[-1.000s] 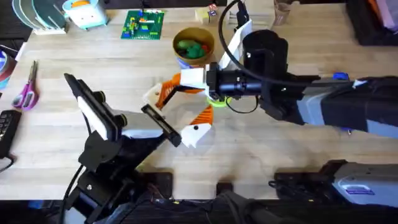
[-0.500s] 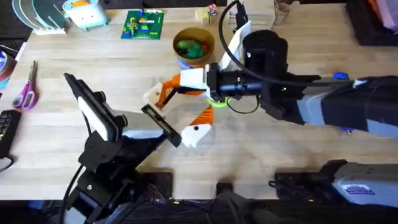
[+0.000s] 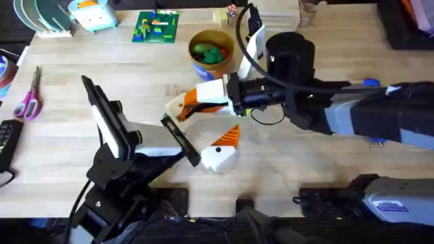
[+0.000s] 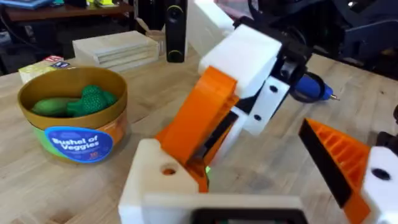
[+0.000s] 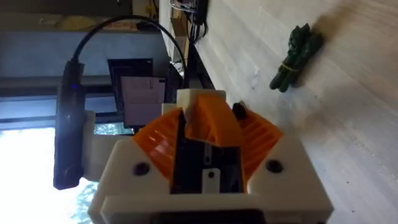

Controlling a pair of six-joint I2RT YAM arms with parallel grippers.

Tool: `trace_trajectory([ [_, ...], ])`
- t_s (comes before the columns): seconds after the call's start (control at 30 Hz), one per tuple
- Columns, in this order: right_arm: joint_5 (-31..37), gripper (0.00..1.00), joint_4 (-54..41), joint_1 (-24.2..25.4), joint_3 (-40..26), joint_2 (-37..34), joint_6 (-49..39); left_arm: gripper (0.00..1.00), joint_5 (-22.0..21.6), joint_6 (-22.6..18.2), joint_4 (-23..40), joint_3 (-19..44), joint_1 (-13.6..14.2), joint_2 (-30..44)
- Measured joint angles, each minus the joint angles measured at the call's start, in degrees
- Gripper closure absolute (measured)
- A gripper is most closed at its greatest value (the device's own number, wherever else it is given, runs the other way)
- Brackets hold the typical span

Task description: Pick up the gripper from the table and insert it into the empty holder that is missing its gripper. Then pick up a screw, insert it into the mounting hole, and use the screwdriver to tighten it. Finally, clean up the table by picking up the vegetable and placing it into the bucket.

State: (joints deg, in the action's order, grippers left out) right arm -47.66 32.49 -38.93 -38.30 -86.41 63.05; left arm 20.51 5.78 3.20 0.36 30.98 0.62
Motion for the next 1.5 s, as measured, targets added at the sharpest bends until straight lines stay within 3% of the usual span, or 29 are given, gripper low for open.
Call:
trace_trajectory([
  [0.83,-6.4,0.552,-1.8,4.0,0.0,0.0,-1.0,0.008,1.2,-0.4,-0.1,0.0,0.0,0.0],
  [0.97,-6.4,0.66,-1.8,4.0,0.0,0.0,-1.5,0.008,1.2,-0.4,-0.1,0.0,0.0,0.0],
  [1.13,-6.4,0.975,-1.7,4.1,0.0,0.0,-1.3,0.008,1.0,-0.4,-0.1,0.0,0.0,0.0],
  [1.33,-5.6,0.988,-1.7,4.0,0.0,0.0,-0.5,0.008,0.9,-0.4,-0.1,0.0,0.0,0.0],
  [1.5,-1.2,0.99,-1.0,1.8,0.0,0.0,1.4,0.008,-0.6,-0.1,0.0,0.0,-0.2,0.0],
])
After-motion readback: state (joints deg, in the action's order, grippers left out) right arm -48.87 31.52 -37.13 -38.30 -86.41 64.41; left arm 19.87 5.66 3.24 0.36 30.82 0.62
